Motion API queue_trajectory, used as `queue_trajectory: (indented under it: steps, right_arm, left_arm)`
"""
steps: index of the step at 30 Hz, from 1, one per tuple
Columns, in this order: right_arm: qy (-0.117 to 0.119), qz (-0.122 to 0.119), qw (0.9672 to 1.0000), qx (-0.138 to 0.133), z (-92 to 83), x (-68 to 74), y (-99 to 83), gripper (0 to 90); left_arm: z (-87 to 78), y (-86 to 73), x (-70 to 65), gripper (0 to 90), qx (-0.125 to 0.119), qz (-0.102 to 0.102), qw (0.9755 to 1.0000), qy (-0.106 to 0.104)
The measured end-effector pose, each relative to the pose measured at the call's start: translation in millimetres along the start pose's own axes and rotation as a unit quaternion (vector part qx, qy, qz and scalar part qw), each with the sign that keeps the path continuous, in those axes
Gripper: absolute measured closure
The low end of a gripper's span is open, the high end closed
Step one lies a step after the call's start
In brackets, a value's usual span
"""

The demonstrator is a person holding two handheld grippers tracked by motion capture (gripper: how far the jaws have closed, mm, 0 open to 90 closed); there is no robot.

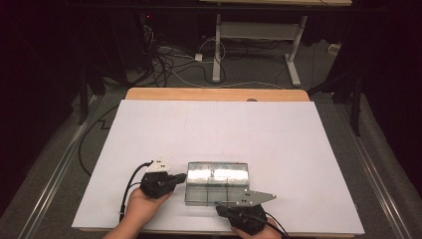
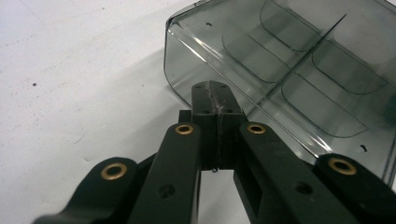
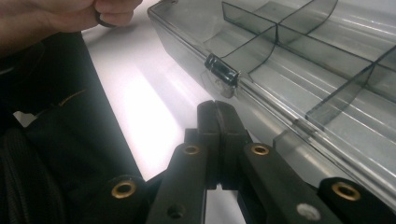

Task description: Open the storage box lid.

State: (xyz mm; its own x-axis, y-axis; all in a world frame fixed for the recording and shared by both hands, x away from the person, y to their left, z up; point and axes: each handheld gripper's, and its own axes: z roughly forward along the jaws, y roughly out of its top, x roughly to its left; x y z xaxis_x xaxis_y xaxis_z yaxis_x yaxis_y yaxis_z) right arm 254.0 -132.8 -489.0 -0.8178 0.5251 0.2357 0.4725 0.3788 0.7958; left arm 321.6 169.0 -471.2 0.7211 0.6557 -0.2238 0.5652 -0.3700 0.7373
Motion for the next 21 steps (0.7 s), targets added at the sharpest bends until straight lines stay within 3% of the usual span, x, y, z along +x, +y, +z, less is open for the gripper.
queue_trajectory:
  steps: [10,21]
  right_arm:
    - [0.013,0.012,0.9998,-0.012,-0.6,-2.4,1.1,90.0]
    - [0.017,0.008,0.9996,-0.018,-1.3,-1.8,1.9,90.0]
  left_arm:
    - [-1.4,-1.6,-1.5,87.2,0.003,0.004,1.0,0.003]
    - [-5.7,-3.2,-2.9,87.1,0.002,0.008,0.9999,0.008]
